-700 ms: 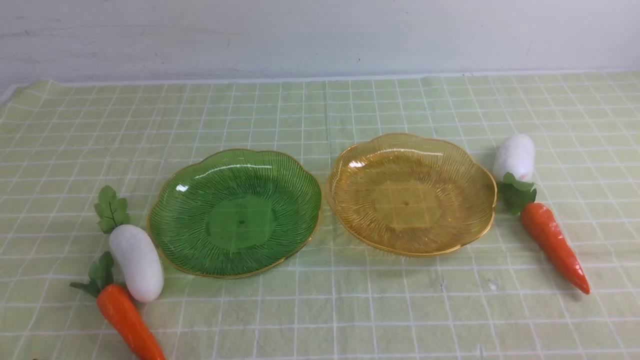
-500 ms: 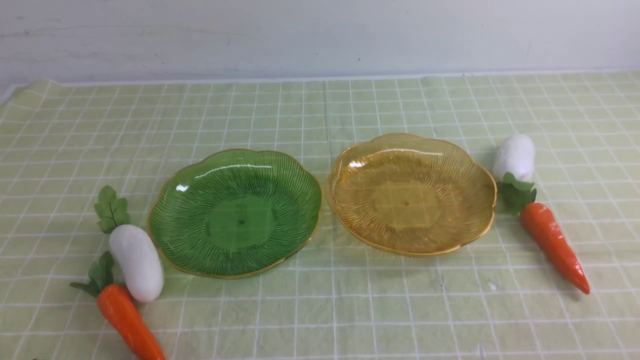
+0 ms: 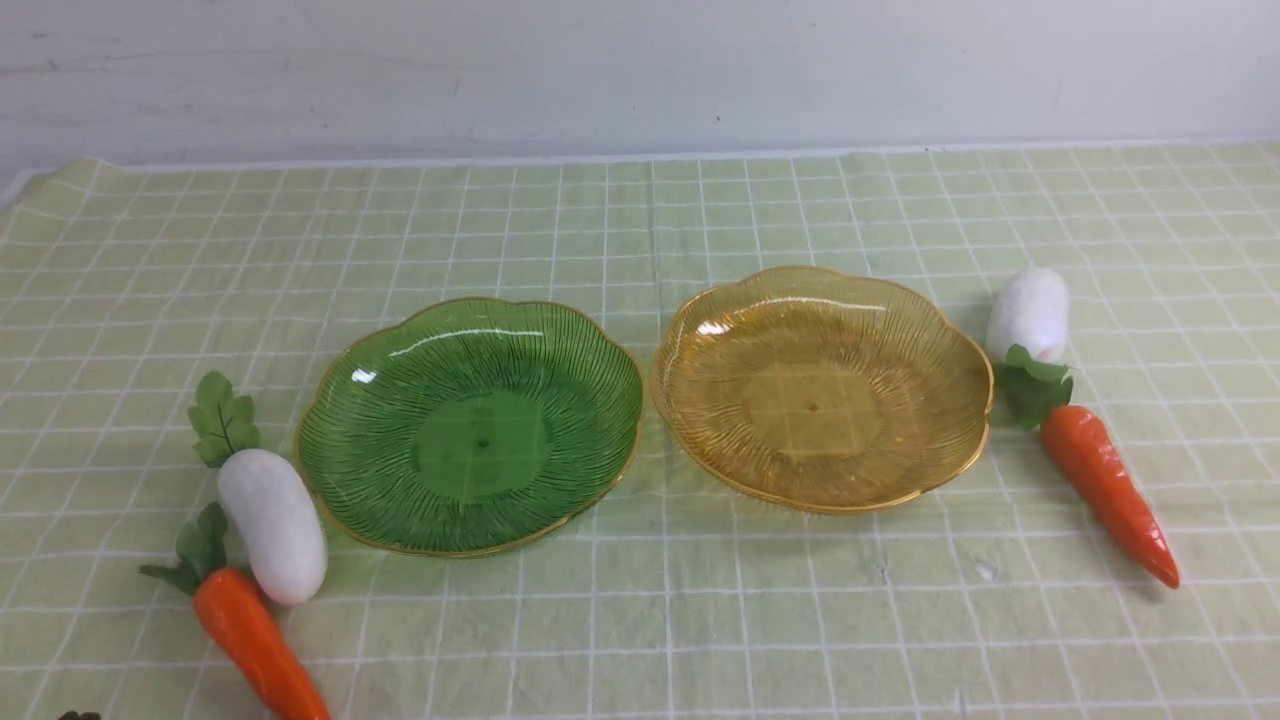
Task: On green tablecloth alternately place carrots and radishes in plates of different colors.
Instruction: 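Pick up the carrot and put it on the nearest plate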
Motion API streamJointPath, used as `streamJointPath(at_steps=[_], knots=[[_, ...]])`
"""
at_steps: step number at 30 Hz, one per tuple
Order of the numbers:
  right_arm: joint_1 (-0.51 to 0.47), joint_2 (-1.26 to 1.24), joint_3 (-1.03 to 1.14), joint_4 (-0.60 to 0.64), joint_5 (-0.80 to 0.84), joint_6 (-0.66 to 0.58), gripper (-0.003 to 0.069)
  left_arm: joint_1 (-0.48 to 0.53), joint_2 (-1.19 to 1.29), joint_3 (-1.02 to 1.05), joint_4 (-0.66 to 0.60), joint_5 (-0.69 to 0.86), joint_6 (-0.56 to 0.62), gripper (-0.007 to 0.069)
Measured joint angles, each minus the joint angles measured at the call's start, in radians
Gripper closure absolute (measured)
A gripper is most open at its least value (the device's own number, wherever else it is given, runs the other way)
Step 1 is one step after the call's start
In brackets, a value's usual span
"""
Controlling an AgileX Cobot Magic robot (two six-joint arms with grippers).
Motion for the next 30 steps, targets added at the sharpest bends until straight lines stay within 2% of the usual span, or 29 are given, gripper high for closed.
streamJointPath(at_steps=[4, 8, 17, 20, 22, 25, 27, 30], knots=[[0.0, 0.0, 0.0, 0.0, 0.0, 0.0, 0.0673, 0.0, 0.0, 0.0, -0.148, -0.097, -0.072, 0.0632], [0.0, 0.0, 0.0, 0.0, 0.0, 0.0, 0.0673, 0.0, 0.0, 0.0, -0.221, -0.222, -0.093, 0.0632], [0.0, 0.0, 0.0, 0.0, 0.0, 0.0, 0.0673, 0.0, 0.0, 0.0, -0.25, -0.494, -0.107, 0.0632], [0.0, 0.0, 0.0, 0.0, 0.0, 0.0, 0.0673, 0.0, 0.0, 0.0, -0.253, -0.665, -0.108, 0.0632], [0.0, 0.0, 0.0, 0.0, 0.0, 0.0, 0.0673, 0.0, 0.0, -0.021, -0.261, -0.705, -0.108, 0.0632], [0.0, 0.0, 0.0, 0.003, -0.001, 0.0, 0.0673, 0.0, 0.01, -0.086, -0.268, -0.661, -0.108, 0.0632], [0.0, 0.0, 0.008, 0.106, -0.06, 0.039, 0.0673, 0.0, 0.098, -0.292, -0.266, -0.387, -0.104, 0.0632], [0.0, 0.0, 0.01, 0.313, -0.188, 0.122, 0.0673, 0.0, 0.284, -0.479, -0.204, -0.012, -0.093, 0.0632]])
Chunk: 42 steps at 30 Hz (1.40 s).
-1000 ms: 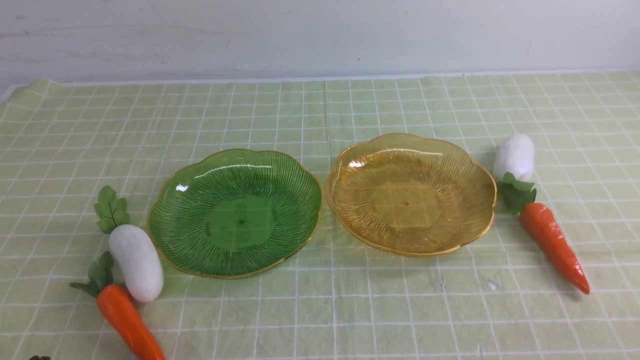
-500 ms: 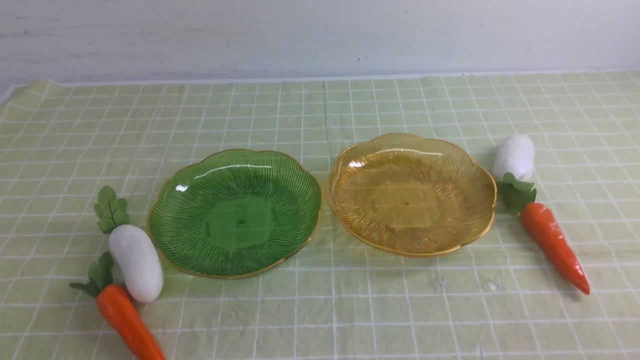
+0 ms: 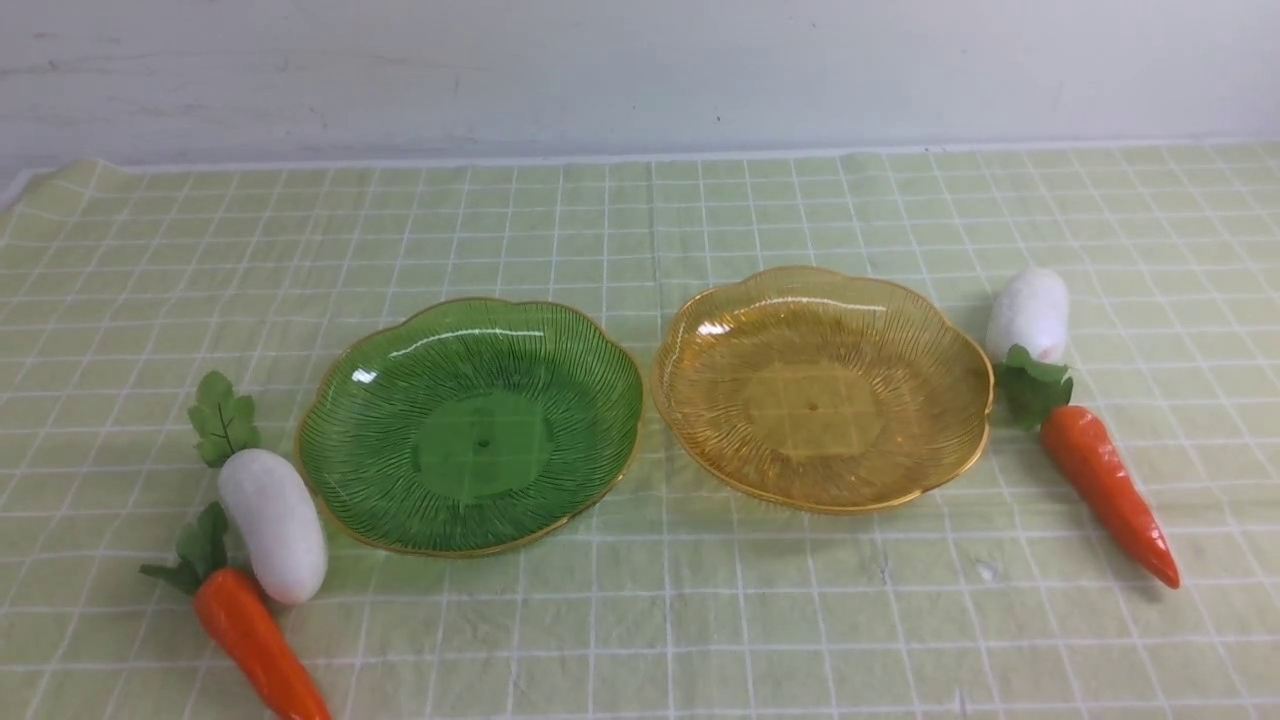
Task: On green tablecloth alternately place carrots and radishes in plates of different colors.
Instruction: 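Pick up the carrot and put it on the nearest plate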
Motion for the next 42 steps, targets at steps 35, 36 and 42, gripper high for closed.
streamJointPath(at_steps=[35, 36, 42], knots=[[0.0, 1.079, -0.919, -0.11, 0.817, -0.082, 0.0673, 0.0, 1.128, -0.288, 0.162, 0.478, -0.102, 0.037], [0.0, 1.123, -0.94, -0.125, 0.817, -0.074, 0.0673, 0.0, 1.128, -0.288, 0.162, 0.471, -0.105, 0.0314], [0.0, 1.325, -1.051, -0.234, 0.814, -0.008, 0.0672, 0.0, 1.163, -0.288, 0.162, 0.451, -0.153, 0.0061]])
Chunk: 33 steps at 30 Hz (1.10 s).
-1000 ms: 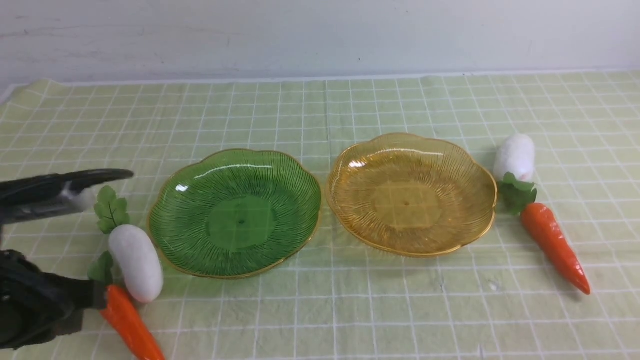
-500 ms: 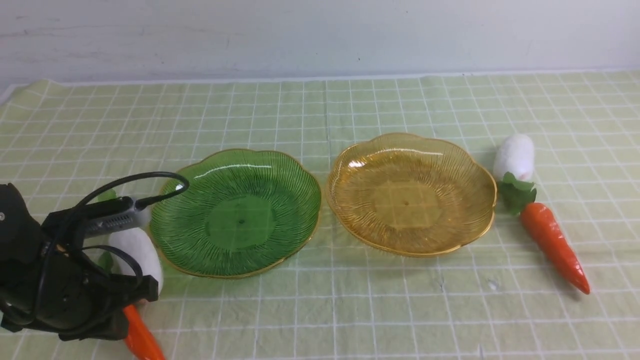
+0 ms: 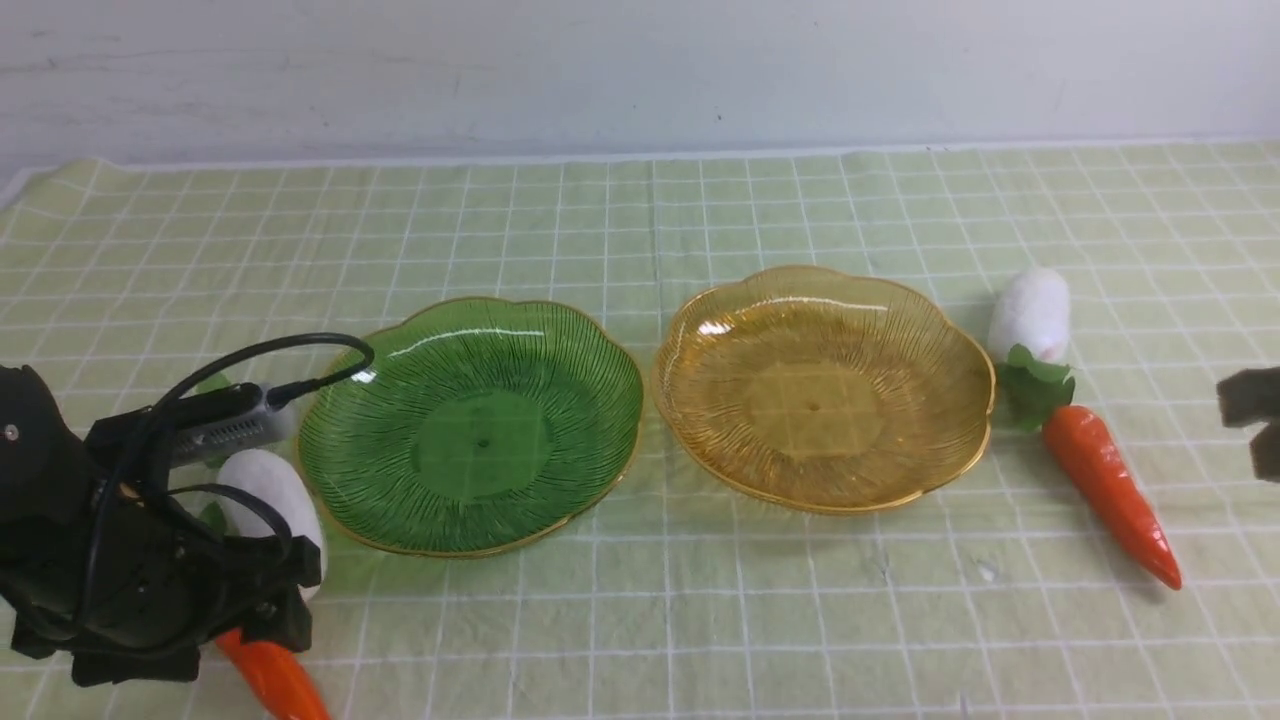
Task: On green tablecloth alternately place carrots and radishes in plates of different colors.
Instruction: 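Pick up the carrot and put it on the nearest plate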
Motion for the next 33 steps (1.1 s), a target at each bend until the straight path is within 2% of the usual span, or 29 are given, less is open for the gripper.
streamJointPath(at_steps=[3, 8, 9, 12, 13, 14, 16, 17, 19, 23, 28, 30, 33], knots=[[0.0, 0.042, -0.03, -0.028, -0.002, 0.009, 0.0664, 0.0, 0.041, -0.001, 0.0, -0.007, -0.021, 0.0039], [0.0, 0.135, -0.099, -0.039, -0.001, 0.014, 0.057, 0.0, 0.146, -0.001, -0.001, -0.062, -0.038, 0.0073], [0.0, 0.163, -0.107, -0.027, -0.001, 0.014, 0.0512, 0.0, 0.168, -0.001, -0.001, -0.071, -0.038, 0.0099], [0.0, 0.222, -0.11, -0.019, -0.021, 0.015, 0.0407, 0.001, 0.183, -0.007, 0.012, -0.065, -0.038, 0.019], [0.0, 0.249, -0.11, -0.019, -0.027, 0.016, 0.034, 0.001, 0.187, -0.011, 0.026, -0.054, -0.038, 0.0263], [0.0, 0.257, -0.11, -0.019, -0.028, 0.016, 0.0331, 0.001, 0.187, -0.011, 0.027, -0.054, -0.038, 0.0274], [0.0, 0.291, -0.11, -0.018, -0.034, 0.018, 0.0241, 0.001, 0.187, -0.011, 0.031, -0.033, -0.038, 0.0383], [0.0, 0.319, -0.11, -0.018, -0.046, 0.018, 0.0166, 0.001, 0.176, -0.011, 0.031, 0.002, -0.038, 0.0409], [0.0, 0.336, -0.11, -0.018, -0.062, 0.018, 0.0127, 0.001, 0.149, -0.01, 0.034, 0.039, -0.038, 0.0408], [0.0, 0.395, -0.118, -0.018, -0.111, 0.018, 0.0079, 0.001, 0.02, -0.022, 0.048, 0.128, -0.038, 0.0408], [0.0, 0.497, -0.15, -0.019, -0.151, 0.01, 0.0073, 0.001, -0.144, -0.107, 0.041, 0.188, -0.019, 0.0408], [0.0, 0.54, -0.171, -0.016, -0.156, 0.0, 0.0077, 0.001, -0.173, -0.169, 0.002, 0.198, 0.055, 0.0408], [0.0, 0.591, -0.187, 0.024, -0.157, -0.045, 0.0132, 0.001, -0.161, -0.26, -0.096, 0.202, 0.209, 0.0408]])
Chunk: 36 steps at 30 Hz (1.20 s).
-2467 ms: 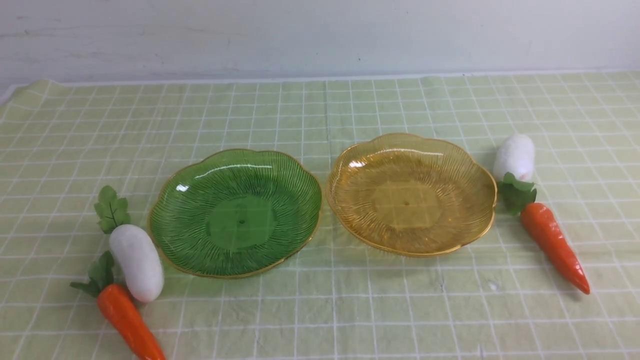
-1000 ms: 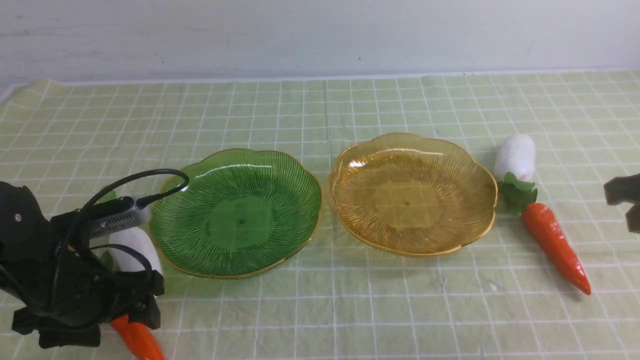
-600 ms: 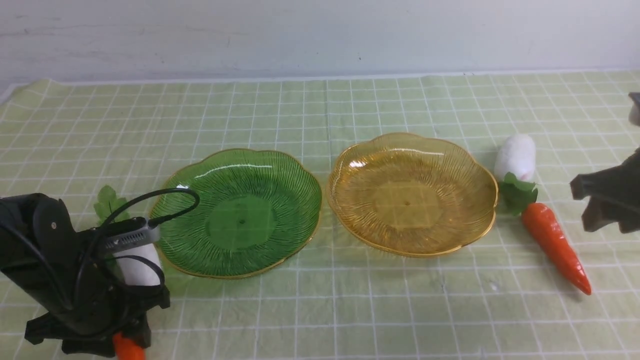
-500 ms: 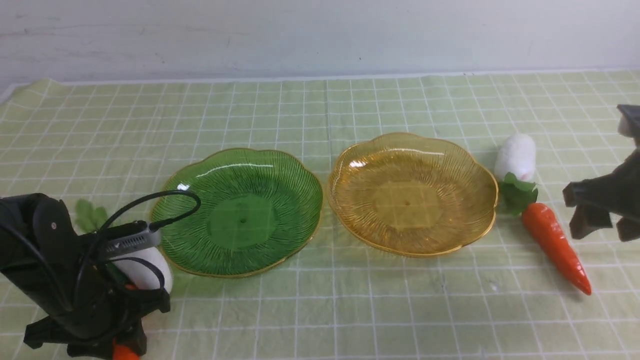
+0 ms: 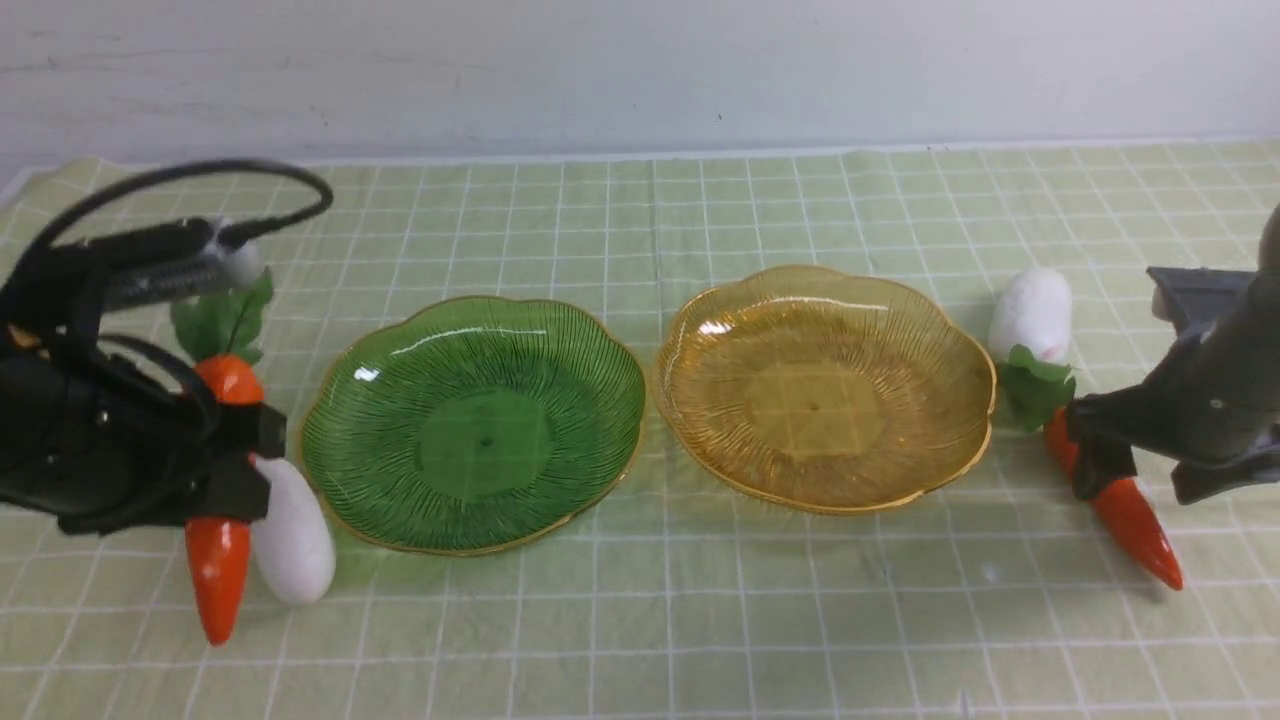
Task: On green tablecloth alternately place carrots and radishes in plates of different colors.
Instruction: 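Pick up the carrot and put it on the nearest plate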
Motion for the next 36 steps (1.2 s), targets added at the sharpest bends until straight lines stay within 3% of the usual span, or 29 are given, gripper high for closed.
streamJointPath(at_steps=[3, 5, 6, 10, 16, 18, 20, 21, 22, 24, 27, 31, 34, 35, 36], knots=[[0.0, 0.022, 0.0, 0.028, 0.004, -0.032, 0.022, 0.0, 0.049, -0.051, -0.095, -0.001, 0.115, 0.0408], [0.0, 0.027, 0.0, 0.043, 0.017, -0.04, 0.045, 0.0, 0.132, -0.106, -0.19, -0.018, 0.232, 0.0408], [0.0, 0.02, 0.0, 0.044, 0.021, -0.037, 0.047, 0.0, 0.168, -0.123, -0.216, -0.024, 0.258, 0.0408], [0.0, -0.071, 0.0, 0.071, 0.099, -0.034, 0.0449, 0.0, 0.301, -0.171, -0.258, -0.03, 0.33, 0.0408], [0.076, -0.244, 0.0, 0.264, 0.116, -0.075, 0.0449, 0.0, 0.468, -0.243, -0.262, -0.083, 0.403, 0.039], [0.135, -0.261, -0.01, 0.358, 0.09, -0.118, 0.0449, 0.0, 0.51, -0.27, -0.263, -0.1, 0.404, 0.0346], [0.21, -0.25, -0.039, 0.444, 0.055, -0.186, 0.0449, 0.0, 0.554, -0.302, -0.263, -0.103, 0.383, 0.0249], [0.276, -0.218, -0.085, 0.502, 0.039, -0.238, 0.0449, 0.0, 0.58, -0.323, -0.261, -0.102, 0.355, 0.0134], [0.29, -0.208, -0.092, 0.512, 0.038, -0.241, 0.0449, 0.0, 0.58, -0.324, -0.261, -0.102, 0.355, 0.0124], [0.355, -0.142, -0.178, 0.555, 0.036, -0.265, 0.0449, 0.001, 0.591, -0.342, -0.26, -0.091, 0.308, 0.0011], [0.419, -0.029, -0.301, 0.58, 0.037, -0.263, 0.0449, 0.018, 0.589, -0.383, -0.229, -0.014, 0.203, -0.0028], [0.464, 0.094, -0.428, 0.587, 0.052, -0.238, 0.0449, 0.061, 0.561, -0.42, -0.144, 0.1, 0.119, 0.0091], [0.504, 0.233, -0.574, 0.602, 0.086, -0.192, 0.04, 0.124, 0.499, -0.419, -0.044, 0.222, 0.096, 0.0431], [0.506, 0.24, -0.582, 0.602, 0.088, -0.189, 0.0395, 0.128, 0.499, -0.419, -0.039, 0.222, 0.095, 0.045], [0.518, 0.287, -0.634, 0.603, 0.102, -0.172, 0.0359, 0.16, 0.463, -0.408, -0.011, 0.253, 0.092, 0.0554]])
